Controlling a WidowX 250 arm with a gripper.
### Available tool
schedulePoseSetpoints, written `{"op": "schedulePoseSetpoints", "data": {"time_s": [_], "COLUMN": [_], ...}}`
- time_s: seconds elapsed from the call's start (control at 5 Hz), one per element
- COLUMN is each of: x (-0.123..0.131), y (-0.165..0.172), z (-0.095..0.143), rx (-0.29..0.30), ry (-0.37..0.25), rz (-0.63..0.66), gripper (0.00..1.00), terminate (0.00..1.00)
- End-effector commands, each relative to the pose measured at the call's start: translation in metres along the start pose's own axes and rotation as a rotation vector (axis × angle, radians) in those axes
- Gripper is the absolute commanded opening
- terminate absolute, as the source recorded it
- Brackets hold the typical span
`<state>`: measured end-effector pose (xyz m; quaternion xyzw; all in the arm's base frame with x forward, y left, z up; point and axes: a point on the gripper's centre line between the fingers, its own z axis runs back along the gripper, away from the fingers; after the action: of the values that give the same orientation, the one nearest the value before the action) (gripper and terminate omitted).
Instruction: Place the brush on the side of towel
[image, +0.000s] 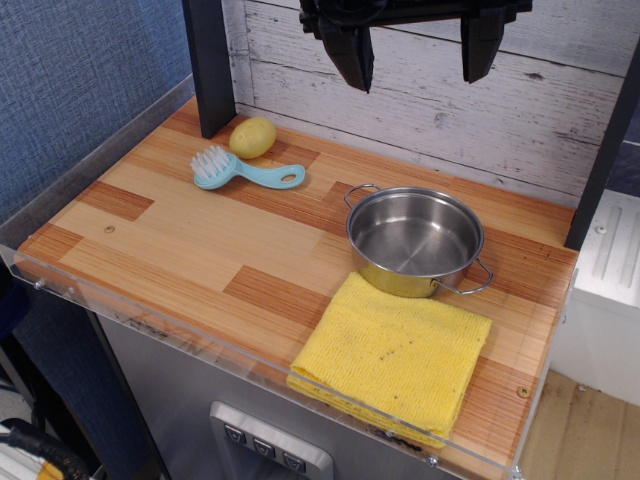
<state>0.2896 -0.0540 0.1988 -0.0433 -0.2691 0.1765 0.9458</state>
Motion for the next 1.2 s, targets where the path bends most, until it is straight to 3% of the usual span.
{"op": "schedulePoseSetpoints", "data": {"time_s": [0.0, 0.2, 0.6, 1.0], "x": [0.000, 0.013, 0.048, 0.052], "y": [0.000, 0.036, 0.118, 0.170], "z": [0.000, -0.010, -0.037, -0.072], "rx": [0.000, 0.061, 0.145, 0.192], "ry": [0.000, -0.018, -0.063, -0.025], "rz": [0.000, 0.169, 0.268, 0.361], "gripper": [1.00, 1.00, 1.00, 1.00], "terminate": [0.00, 0.00, 0.00, 0.00]}}
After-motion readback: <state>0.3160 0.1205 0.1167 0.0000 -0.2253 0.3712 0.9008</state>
